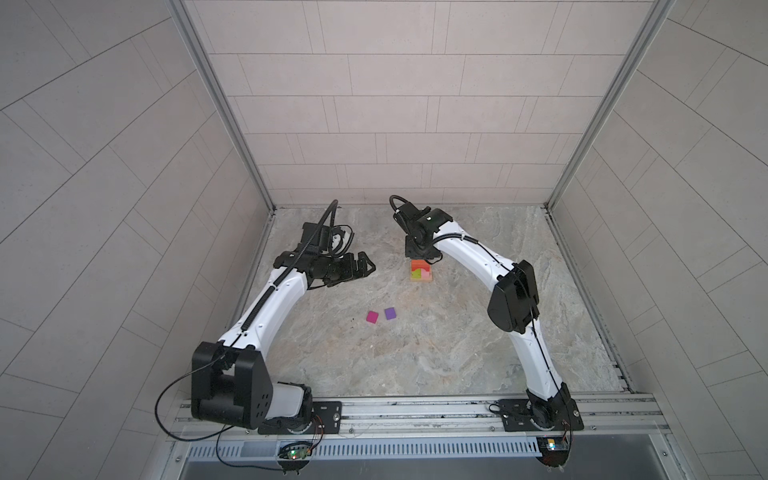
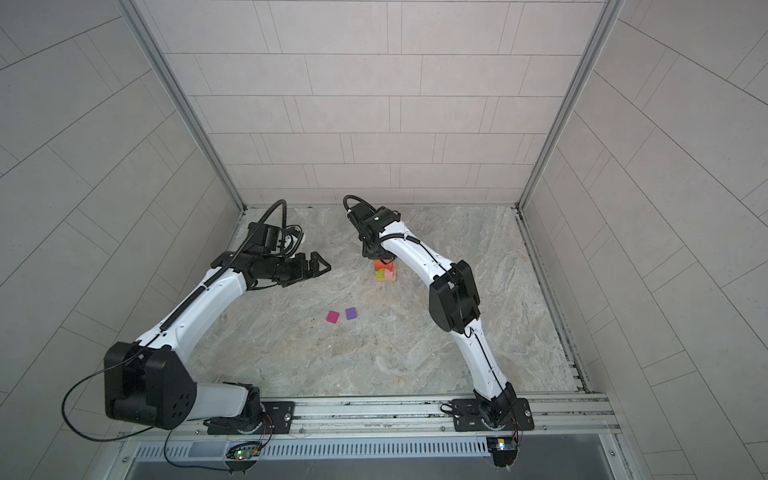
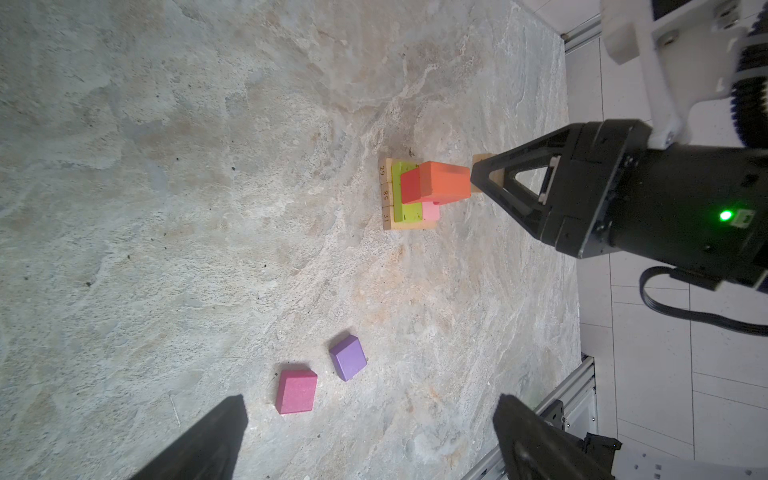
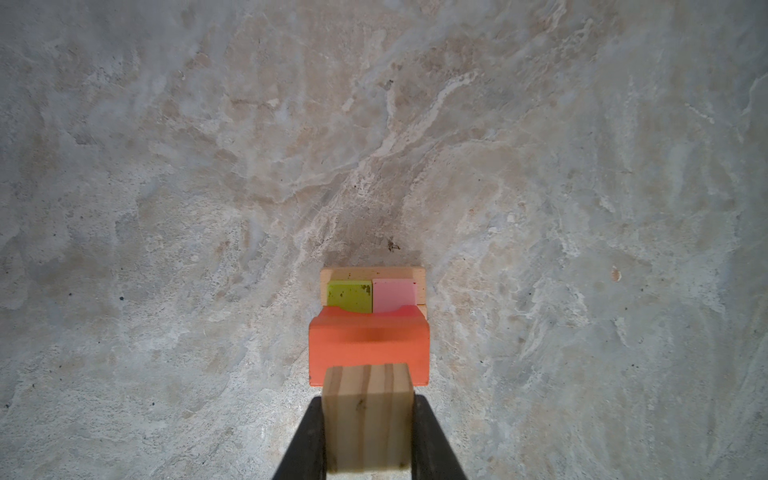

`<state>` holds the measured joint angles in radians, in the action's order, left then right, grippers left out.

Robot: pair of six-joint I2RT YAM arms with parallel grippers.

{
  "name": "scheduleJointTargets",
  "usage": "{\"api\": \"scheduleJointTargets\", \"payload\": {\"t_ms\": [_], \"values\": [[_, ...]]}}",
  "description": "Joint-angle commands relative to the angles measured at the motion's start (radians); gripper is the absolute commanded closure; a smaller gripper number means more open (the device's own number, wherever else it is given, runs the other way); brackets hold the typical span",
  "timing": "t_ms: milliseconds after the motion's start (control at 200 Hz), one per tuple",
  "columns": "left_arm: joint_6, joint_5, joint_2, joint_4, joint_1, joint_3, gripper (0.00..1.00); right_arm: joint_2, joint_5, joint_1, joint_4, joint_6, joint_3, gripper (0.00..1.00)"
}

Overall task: Build the wood block tower
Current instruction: 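Lower the wood cube onto the top of the orange-red block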

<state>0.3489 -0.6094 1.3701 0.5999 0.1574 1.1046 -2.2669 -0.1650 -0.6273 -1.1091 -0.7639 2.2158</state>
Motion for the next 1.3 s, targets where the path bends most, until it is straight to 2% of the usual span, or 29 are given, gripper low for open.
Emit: {"api": "scheduleJointTargets", "payload": {"t_ms": [0, 1296], "values": [[-0.002, -0.01, -0.017, 0.006, -0.005, -0.01, 0.0, -0.029, -0.019, 0.003, -0.027, -0.014, 0.021, 0.79], [0.0, -0.011, -0.02, 0.003, -0.005, -0.011, 0.0, -0.066, -0.01, 0.015, -0.005, -0.009, 0.027, 0.79]]}}
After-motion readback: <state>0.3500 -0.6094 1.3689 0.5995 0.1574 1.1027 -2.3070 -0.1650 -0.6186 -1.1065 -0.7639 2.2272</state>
